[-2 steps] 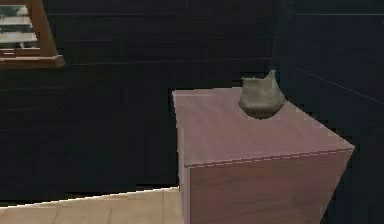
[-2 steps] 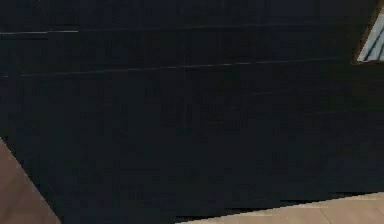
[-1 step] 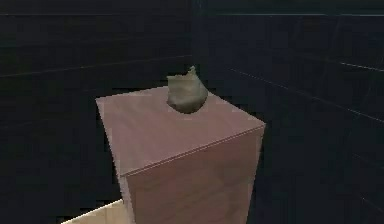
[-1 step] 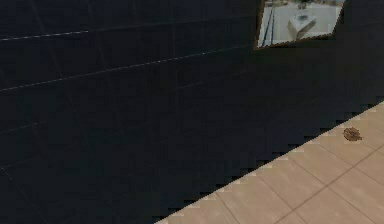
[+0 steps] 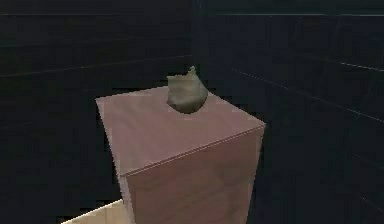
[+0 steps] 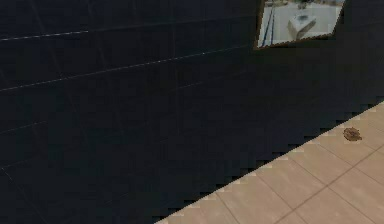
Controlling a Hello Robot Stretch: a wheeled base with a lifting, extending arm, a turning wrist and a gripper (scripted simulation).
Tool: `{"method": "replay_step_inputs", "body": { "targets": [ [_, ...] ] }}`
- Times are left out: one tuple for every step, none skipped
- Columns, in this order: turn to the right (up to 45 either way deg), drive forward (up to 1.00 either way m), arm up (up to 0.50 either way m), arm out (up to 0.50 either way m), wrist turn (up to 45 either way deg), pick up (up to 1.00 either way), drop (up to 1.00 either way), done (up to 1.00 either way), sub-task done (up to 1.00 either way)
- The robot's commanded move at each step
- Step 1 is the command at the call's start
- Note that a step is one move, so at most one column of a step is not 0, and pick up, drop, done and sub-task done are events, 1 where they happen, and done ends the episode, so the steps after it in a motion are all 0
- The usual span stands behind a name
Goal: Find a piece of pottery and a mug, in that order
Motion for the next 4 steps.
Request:
{"method": "replay_step_inputs", "body": {
  "targets": [
    [-45.0, 0.00, 0.00, 0.00, 0.0, 0.00, 0.00, 0.00, 0.00],
    [-45.0, 0.00, 0.00, 0.00, 0.0, 0.00, 0.00, 0.00, 0.00],
    [-45.0, 0.00, 0.00, 0.00, 0.0, 0.00, 0.00, 0.00, 0.00],
    [-30.0, 0.00, 0.00, 0.00, 0.0, 0.00, 0.00, 0.00, 0.00]
  ]
}}
